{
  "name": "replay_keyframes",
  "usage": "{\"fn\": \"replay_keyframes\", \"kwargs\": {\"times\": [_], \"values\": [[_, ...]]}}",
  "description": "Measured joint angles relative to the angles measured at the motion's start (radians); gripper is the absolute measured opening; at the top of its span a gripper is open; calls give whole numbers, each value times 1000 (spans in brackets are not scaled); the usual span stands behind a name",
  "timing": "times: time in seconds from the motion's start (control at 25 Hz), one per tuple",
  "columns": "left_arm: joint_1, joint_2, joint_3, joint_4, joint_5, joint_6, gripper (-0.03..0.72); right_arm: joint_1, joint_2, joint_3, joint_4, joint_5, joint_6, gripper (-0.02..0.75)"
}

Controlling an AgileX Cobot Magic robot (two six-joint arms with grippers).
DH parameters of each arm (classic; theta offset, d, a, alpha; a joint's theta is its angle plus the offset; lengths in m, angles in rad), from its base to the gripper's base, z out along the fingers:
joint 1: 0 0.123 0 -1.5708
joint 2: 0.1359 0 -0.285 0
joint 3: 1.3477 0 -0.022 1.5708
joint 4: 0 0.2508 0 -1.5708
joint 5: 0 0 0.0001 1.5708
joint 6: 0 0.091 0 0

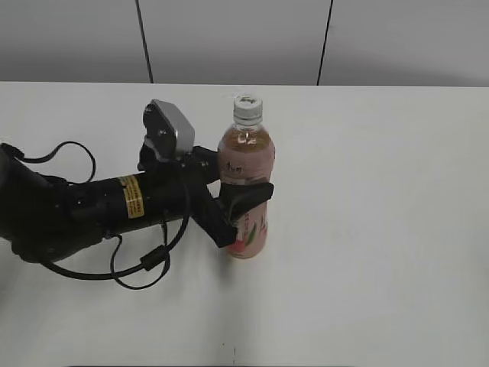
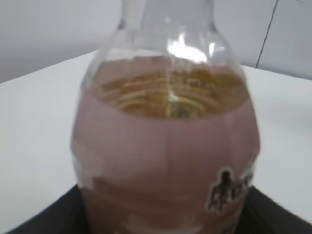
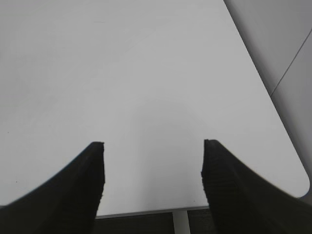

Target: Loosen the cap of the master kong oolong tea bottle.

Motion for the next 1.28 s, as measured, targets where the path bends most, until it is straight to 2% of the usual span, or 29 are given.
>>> {"fn": "replay_keyframes", "kwargs": {"times": [0.2, 0.32, 0.44, 0.68, 0.84, 1.28], "values": [[-1, -110, 5, 102, 117, 1, 396, 0, 0, 0, 0, 0, 0, 477], [-7, -172, 6, 213, 134, -2, 396, 0, 0, 0, 0, 0, 0, 477], [-33, -191, 26, 256, 129, -7, 396, 0, 0, 0, 0, 0, 0, 477], [-75, -130, 87, 177, 128, 12, 396, 0, 0, 0, 0, 0, 0, 477], [-75, -35, 86, 81, -31, 31, 396, 0, 0, 0, 0, 0, 1, 477], [-75, -3, 109, 39, -110, 54, 396, 0, 0, 0, 0, 0, 1, 477]]}}
